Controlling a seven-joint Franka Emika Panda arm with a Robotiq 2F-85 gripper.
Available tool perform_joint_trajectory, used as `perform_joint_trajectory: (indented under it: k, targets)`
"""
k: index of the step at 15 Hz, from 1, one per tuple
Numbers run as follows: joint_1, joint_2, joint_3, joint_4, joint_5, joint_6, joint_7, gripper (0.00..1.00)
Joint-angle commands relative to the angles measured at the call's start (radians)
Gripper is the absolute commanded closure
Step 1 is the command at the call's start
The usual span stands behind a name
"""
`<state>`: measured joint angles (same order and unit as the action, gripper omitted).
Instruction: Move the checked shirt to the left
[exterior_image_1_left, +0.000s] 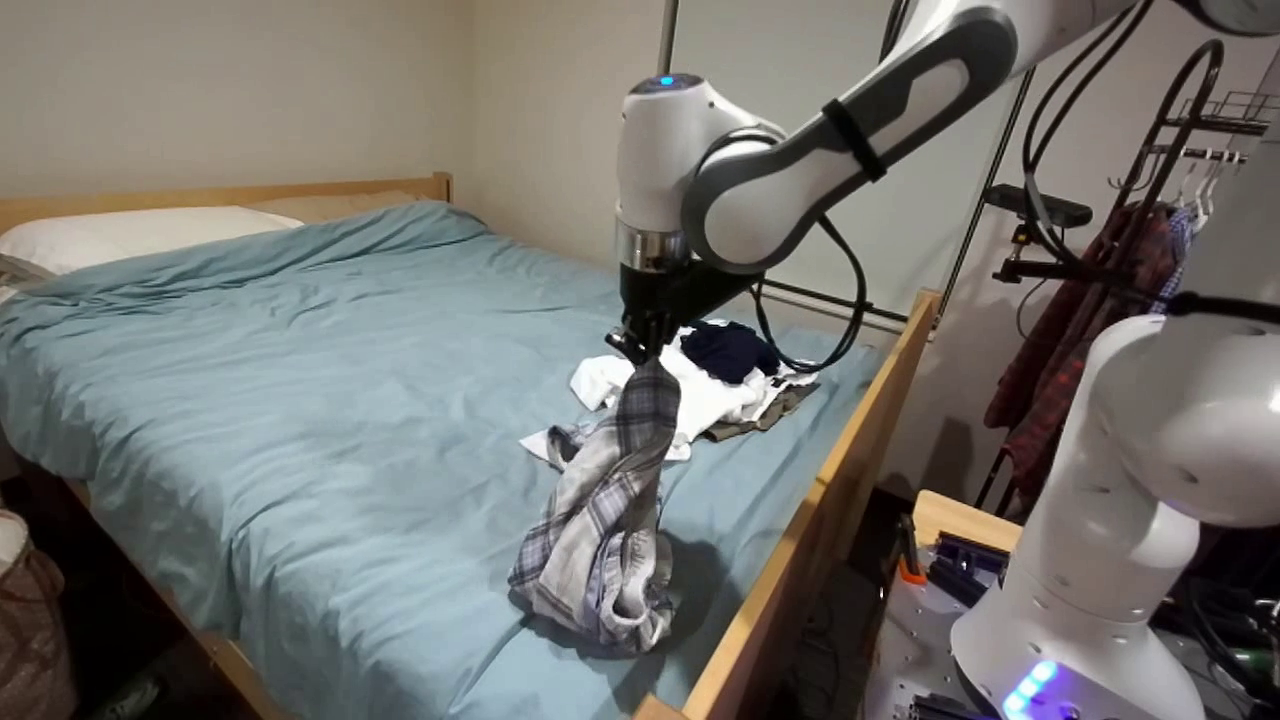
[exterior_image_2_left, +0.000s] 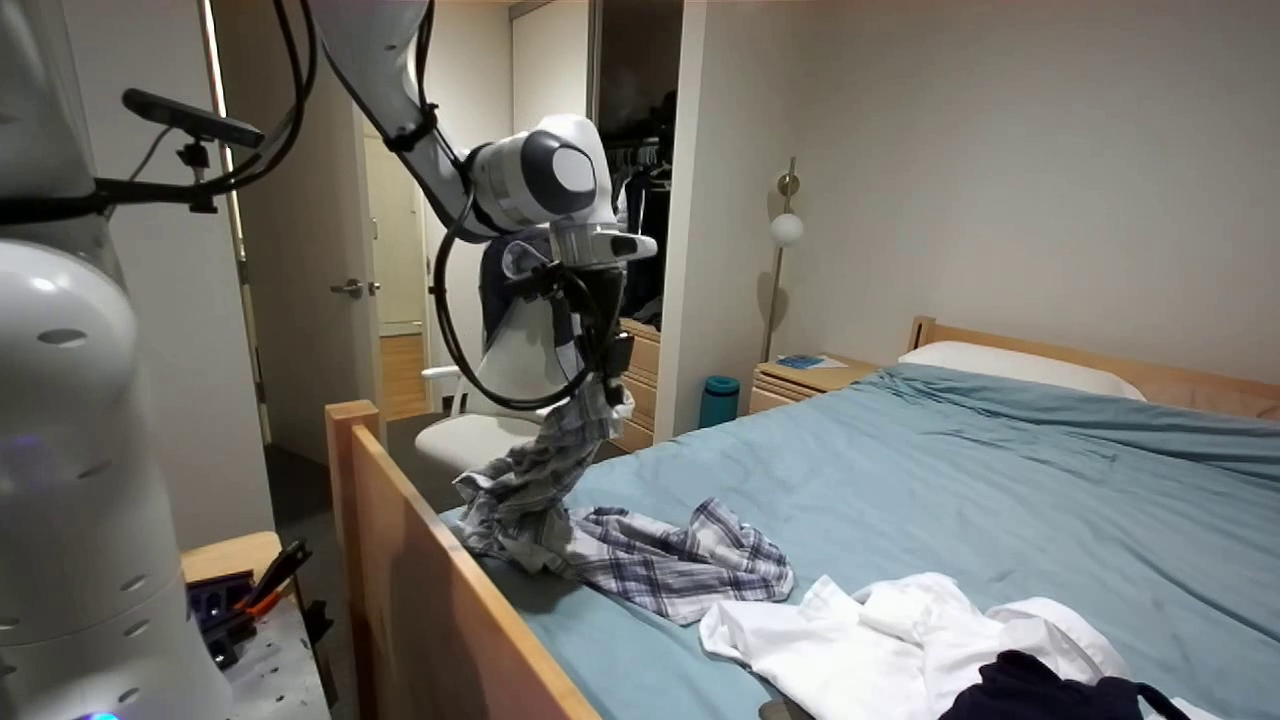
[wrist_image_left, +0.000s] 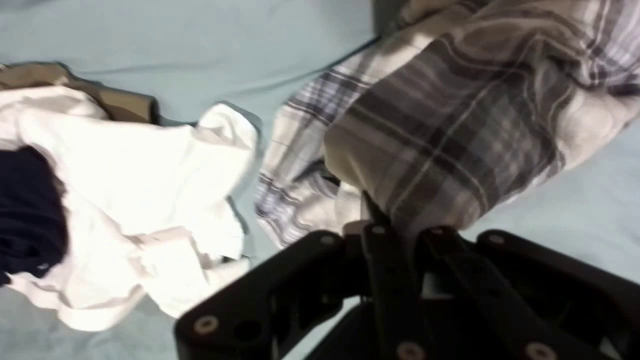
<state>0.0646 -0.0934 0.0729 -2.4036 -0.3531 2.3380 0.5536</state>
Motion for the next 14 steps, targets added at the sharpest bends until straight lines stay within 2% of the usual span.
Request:
perform_joint_trajectory:
  k: [1, 2, 4, 8, 10, 13, 14]
  targets:
    - [-0.078, -0.043, -0.026, -0.143, -0.157, 0.078, 0.109, 0.94]
    - [-0.097, -0.035, -0.031, -0.164, -0.206, 0.101, 0.15, 0.68]
    - [-0.102, -0.026, -0.034, -0.206, -0.224, 0.149, 0.156, 0.61]
    - [-0.068, -0.05, -0.004, -0.273, -0.186, 0.184, 0.113, 0.35]
    - [-0.04, -0.075, 0.018, -0.287, -0.135, 0.157, 0.076, 0.22]
    - [0.022, -0.174, 0.04, -0.338, 0.013, 0.113, -0.132, 0.03]
    - [0.036, -0.219, 0.043, -0.355, 0.048, 0.086, -0.203, 0.01]
